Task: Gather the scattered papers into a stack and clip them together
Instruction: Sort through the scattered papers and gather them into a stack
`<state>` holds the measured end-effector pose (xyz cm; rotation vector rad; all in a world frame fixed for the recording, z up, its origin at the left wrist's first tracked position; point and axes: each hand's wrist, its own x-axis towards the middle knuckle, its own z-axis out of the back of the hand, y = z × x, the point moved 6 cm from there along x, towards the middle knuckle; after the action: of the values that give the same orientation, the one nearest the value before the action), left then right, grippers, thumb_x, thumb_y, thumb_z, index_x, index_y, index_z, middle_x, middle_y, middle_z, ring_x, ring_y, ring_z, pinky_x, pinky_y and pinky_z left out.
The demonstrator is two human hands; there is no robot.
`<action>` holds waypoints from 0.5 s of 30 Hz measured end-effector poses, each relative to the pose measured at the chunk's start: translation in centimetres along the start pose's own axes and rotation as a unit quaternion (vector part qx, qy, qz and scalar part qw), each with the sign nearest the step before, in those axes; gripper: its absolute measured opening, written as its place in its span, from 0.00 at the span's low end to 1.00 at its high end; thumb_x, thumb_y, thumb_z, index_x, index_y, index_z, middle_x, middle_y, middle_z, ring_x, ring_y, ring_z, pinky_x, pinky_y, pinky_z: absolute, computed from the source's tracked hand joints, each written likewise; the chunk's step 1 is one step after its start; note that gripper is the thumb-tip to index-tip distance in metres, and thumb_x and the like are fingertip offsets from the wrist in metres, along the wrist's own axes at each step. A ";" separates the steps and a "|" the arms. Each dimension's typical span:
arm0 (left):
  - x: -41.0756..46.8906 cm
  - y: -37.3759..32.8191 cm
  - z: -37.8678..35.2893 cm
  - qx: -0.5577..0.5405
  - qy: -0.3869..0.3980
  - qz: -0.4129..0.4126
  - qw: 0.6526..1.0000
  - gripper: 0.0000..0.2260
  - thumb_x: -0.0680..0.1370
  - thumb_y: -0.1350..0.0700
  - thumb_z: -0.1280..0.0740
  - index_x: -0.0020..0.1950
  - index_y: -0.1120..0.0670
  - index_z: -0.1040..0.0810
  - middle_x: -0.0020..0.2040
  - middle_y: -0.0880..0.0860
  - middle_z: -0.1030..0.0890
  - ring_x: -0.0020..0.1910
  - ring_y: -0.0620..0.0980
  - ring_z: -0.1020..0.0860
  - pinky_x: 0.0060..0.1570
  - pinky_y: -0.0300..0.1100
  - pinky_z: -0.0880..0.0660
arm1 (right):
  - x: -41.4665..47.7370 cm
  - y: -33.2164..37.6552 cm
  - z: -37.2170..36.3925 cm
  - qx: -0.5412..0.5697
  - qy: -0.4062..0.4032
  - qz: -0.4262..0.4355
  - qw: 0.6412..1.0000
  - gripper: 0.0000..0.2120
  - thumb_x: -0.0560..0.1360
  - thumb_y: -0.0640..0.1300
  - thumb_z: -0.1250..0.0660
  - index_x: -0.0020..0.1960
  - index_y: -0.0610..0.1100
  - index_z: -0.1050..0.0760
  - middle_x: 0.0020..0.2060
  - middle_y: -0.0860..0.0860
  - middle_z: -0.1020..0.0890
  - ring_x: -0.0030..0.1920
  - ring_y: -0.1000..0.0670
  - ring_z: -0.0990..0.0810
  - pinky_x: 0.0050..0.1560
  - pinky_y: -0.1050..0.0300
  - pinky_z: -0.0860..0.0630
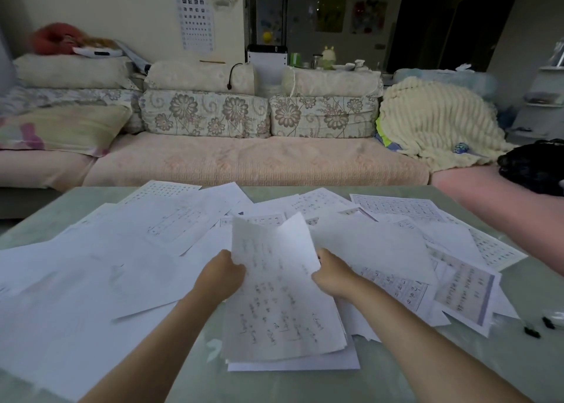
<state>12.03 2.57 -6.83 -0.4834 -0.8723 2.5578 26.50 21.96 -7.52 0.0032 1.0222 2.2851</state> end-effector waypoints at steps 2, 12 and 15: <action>0.1 0.7 -0.3 0.077 -0.024 0.002 0.997 0.15 0.77 0.52 0.39 0.62 0.56 0.28 0.57 0.55 0.25 0.54 0.55 0.24 0.53 0.48 0.24 | 0.2 0.2 -0.5 -0.069 0.005 0.017 0.997 0.12 0.72 0.39 0.42 0.55 0.45 0.29 0.50 0.48 0.22 0.49 0.45 0.22 0.43 0.56 0.27; 1.1 -7.2 -3.6 0.121 -0.132 -0.217 0.960 0.17 0.78 0.51 0.36 0.67 0.49 0.28 0.64 0.51 0.27 0.64 0.52 0.31 0.60 0.48 0.28 | 1.3 -5.3 6.6 -0.222 -0.084 0.035 0.971 0.32 0.76 0.57 0.35 0.77 0.49 0.39 0.72 0.47 0.35 0.71 0.44 0.35 0.68 0.48 0.33; 1.6 -11.9 -7.9 0.160 -0.047 -0.320 0.933 0.18 0.78 0.51 0.35 0.68 0.49 0.28 0.66 0.49 0.27 0.66 0.51 0.31 0.64 0.48 0.30 | 1.8 -9.0 8.7 -0.275 -0.087 0.020 0.957 0.39 0.73 0.66 0.37 0.79 0.51 0.43 0.78 0.45 0.44 0.78 0.42 0.47 0.75 0.44 0.46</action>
<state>17.14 15.95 -5.41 0.0318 -0.5071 2.0581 32.05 33.31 -7.94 -0.0039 0.2770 2.4811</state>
